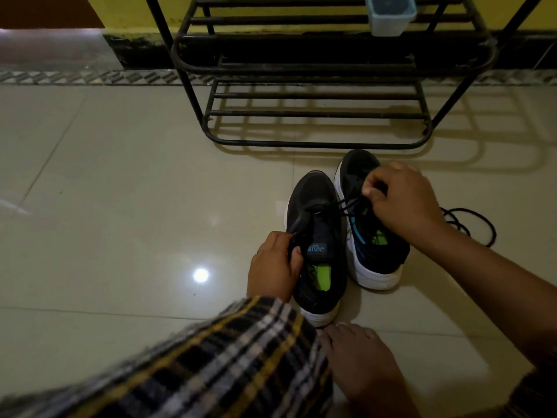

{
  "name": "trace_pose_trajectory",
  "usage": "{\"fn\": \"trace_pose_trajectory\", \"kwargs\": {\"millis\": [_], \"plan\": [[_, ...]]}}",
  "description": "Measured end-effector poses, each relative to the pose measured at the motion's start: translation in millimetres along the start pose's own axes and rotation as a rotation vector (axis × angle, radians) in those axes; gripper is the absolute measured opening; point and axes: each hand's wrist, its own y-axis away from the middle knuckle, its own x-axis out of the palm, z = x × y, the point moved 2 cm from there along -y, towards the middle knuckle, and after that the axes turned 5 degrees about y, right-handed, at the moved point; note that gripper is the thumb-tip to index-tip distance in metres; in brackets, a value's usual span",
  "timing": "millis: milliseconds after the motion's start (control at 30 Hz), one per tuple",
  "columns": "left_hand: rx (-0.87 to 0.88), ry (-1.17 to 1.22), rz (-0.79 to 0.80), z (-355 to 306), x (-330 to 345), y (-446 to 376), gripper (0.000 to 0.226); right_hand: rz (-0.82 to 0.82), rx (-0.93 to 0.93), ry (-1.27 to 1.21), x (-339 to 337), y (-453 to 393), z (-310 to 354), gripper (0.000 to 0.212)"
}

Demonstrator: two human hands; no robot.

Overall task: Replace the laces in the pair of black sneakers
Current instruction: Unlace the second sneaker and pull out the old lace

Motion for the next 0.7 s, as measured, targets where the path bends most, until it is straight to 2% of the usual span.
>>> {"fn": "trace_pose_trajectory", "kwargs": {"millis": [133,233,300,400,500,633,700], "plan": [[-0.009,-0.010,0.006,0.2,0.3,-0.1,0.057,-0.079,0.088,-0.065,-14.5,-6.6,-16.4,0.013],[-0.011,-0.010,0.006,0.8,0.6,0.2,0.054,-0.080,0.128,-0.036,-17.3,-8.7,-23.3,0.004],[-0.009,-0.011,0.008,0.4,0.6,0.0,0.048,-0.043,0.119,0.068,-12.6,-6.3,-21.8,0.023],[-0.011,-0.011,0.016,0.3,0.1,-0.3,0.038,-0.034,-0.030,0.173,-1.3,4.8,-7.0,0.038],[-0.007,-0.007,0.017,0.2,-0.6,0.0,0.039,0.011,-0.201,0.226,14.8,14.0,5.2,0.033],[-0.002,-0.005,0.009,-0.9,-1.4,0.0,0.042,0.174,-0.283,0.223,31.9,21.6,17.1,0.037],[0.012,-0.022,0.005,-1.7,-1.7,-0.1,0.051,0.240,-0.311,0.210,38.1,21.2,19.9,0.043]]}}
